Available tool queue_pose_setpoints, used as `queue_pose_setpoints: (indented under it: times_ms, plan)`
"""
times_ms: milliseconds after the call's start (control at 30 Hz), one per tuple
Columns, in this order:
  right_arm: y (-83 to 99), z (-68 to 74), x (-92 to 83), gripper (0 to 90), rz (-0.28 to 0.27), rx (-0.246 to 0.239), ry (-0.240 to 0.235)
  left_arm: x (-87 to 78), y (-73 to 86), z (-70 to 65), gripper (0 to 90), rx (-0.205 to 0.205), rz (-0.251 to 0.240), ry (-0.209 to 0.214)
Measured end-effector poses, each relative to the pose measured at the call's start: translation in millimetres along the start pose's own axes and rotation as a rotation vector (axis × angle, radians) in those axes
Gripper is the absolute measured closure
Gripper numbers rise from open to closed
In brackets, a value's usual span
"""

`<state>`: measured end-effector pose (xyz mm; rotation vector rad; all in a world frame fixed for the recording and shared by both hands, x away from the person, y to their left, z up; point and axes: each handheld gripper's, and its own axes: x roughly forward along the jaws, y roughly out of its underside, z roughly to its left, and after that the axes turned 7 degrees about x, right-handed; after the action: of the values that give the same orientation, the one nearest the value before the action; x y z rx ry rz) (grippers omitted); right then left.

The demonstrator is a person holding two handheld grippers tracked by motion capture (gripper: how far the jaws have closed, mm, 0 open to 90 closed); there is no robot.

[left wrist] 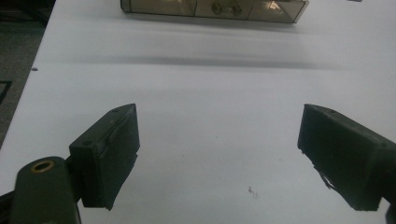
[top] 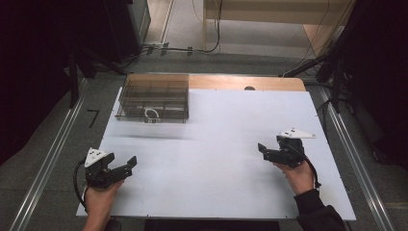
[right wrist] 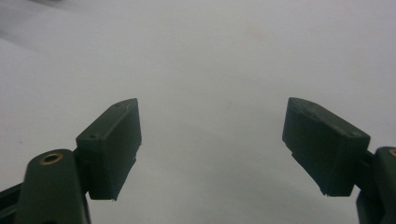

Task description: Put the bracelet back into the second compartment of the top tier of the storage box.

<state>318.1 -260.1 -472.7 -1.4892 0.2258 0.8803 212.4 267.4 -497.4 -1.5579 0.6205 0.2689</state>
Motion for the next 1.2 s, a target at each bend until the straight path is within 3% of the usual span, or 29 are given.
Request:
queue_pose_setpoints:
  times_ms: [733,1133,1200]
  plan:
    - [24.3,-36.8,-27.7,17.6,-0.009,0.058,0.086,0.1,0.6,0.6,13.1,-0.002,0.005,-0.004]
    - [48.2,-63.8,-48.7,17.2,0.007,0.134,0.139,0.6,0.7,0.1,13.1,0.0,0.007,-0.005]
    - [50.6,-68.4,-52.3,16.3,0.003,0.162,0.125,0.6,0.6,0.0,13.1,-0.001,0.007,-0.005]
